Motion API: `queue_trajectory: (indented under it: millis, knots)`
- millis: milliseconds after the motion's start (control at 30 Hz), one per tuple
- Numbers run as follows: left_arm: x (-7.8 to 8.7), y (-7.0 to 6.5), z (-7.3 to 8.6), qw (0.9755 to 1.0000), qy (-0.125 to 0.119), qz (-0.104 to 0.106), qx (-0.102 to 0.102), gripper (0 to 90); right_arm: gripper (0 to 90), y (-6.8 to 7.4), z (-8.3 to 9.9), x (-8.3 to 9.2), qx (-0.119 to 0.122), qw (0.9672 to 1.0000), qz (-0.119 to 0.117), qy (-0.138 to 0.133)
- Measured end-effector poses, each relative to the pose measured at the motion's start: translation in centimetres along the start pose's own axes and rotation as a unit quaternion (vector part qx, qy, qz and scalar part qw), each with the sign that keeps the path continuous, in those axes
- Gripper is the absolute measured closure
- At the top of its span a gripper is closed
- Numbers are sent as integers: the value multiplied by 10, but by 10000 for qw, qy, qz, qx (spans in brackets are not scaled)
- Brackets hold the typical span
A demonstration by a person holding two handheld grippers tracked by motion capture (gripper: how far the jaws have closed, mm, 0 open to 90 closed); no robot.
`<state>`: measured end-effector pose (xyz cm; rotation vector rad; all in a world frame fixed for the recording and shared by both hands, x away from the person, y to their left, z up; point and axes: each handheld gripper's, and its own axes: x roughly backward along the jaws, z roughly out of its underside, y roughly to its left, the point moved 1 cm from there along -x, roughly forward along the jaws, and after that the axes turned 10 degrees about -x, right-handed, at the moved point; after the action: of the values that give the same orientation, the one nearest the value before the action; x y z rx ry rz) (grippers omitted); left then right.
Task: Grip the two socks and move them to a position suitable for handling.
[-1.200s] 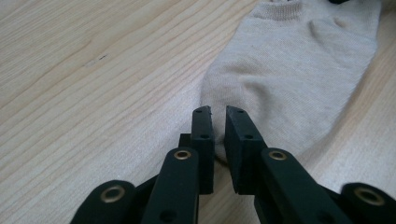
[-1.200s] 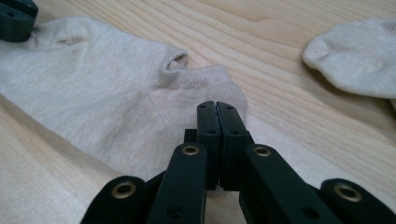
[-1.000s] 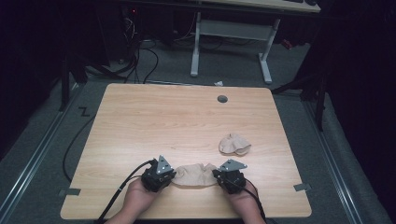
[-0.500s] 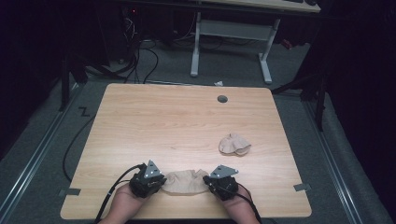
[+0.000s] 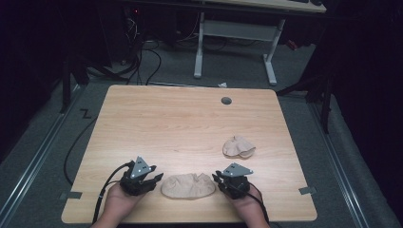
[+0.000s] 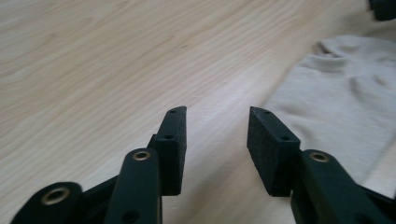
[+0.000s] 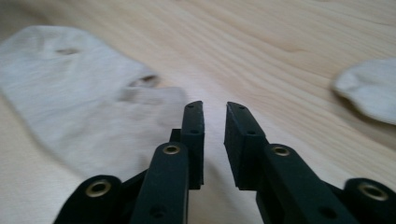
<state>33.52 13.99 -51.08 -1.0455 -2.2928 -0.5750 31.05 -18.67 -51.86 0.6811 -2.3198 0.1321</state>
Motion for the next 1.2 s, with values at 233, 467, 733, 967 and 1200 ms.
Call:
queue_trajectory:
  millis: [233, 467, 733, 967, 1200]
  knots:
    - [1, 15, 6, 9996, -78, -129, 246, 553, 689, -28, -10, 3, -230, 9986, 443, -192]
    - [3, 19, 7, 9995, -117, -148, 255, 553, 683, -70, -38, -9, -533, 9910, 1213, -205]
    - [4, 21, 7, 9994, -153, -168, 259, 556, 900, -116, -51, -11, -755, 9834, 1648, -45]
    - [6, 20, 8, 9993, -155, -194, 275, 564, 900, -127, -34, -32, -1032, 9821, 1510, 449]
    - [5, 17, 7, 9994, -158, -146, 283, 563, 900, -81, -30, -37, -686, 9901, 1163, 377]
